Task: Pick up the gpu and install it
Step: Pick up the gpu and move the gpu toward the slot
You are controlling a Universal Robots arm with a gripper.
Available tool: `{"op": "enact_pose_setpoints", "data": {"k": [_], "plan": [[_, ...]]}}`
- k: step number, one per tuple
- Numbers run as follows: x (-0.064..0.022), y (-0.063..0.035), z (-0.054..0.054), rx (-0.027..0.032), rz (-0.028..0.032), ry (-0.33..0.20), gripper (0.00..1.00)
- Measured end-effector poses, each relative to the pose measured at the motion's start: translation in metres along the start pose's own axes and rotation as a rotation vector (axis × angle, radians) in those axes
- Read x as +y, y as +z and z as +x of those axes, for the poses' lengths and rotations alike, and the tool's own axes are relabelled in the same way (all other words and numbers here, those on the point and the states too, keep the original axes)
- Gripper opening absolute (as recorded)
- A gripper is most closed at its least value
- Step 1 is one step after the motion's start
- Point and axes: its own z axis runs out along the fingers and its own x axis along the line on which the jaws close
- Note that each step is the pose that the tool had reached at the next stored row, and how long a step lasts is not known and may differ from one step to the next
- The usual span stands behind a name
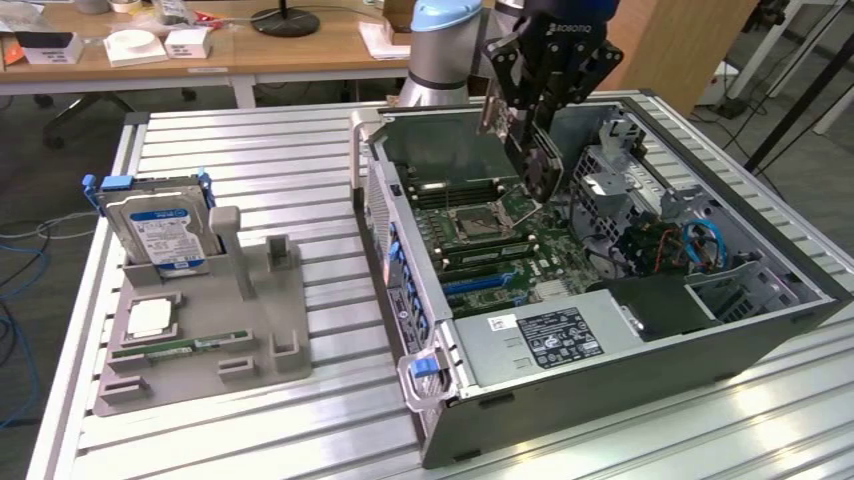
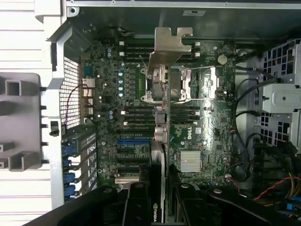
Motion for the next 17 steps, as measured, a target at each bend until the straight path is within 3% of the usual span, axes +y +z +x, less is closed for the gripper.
{"op": "enact_pose_setpoints", "data": {"k": [17], "plan": [[0.0008,0.0002,-0.033,0.0,0.0,0.0,0.26]]}}
